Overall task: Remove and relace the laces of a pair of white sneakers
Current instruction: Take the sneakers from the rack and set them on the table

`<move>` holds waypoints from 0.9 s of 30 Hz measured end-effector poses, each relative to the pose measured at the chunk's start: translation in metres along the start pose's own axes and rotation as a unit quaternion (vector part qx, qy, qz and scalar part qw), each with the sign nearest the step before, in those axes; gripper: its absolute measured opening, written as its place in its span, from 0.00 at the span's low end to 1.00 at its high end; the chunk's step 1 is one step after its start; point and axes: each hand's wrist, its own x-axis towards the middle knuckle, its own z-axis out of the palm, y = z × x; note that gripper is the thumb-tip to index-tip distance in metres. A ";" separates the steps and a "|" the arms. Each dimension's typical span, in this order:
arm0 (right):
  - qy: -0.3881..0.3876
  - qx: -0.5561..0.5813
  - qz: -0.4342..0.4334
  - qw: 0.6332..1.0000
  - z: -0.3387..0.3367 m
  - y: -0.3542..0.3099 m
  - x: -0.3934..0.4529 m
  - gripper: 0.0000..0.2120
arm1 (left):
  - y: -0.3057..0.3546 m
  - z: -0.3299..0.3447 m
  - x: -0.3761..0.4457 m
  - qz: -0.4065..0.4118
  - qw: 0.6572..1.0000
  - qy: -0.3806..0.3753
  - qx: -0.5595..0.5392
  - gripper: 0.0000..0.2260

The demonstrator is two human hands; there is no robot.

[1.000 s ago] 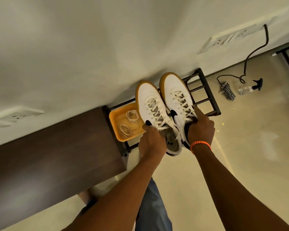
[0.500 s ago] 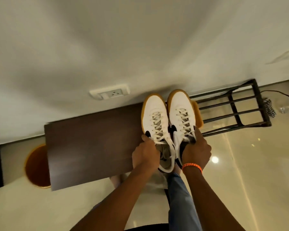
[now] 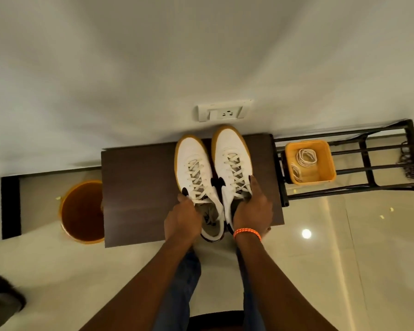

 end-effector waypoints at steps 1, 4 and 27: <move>-0.003 -0.005 0.002 1.000 0.008 0.001 -0.002 0.27 | -0.005 -0.001 0.003 -0.002 1.000 -0.002 -0.003 0.14; -0.022 -0.018 0.000 1.000 0.027 0.004 -0.007 0.25 | -0.022 -0.001 0.013 -0.015 1.000 -0.013 0.005 0.16; -0.112 -0.083 -0.174 0.975 0.068 0.036 -0.039 0.20 | 0.001 -0.030 0.068 0.210 0.965 0.155 -0.006 0.27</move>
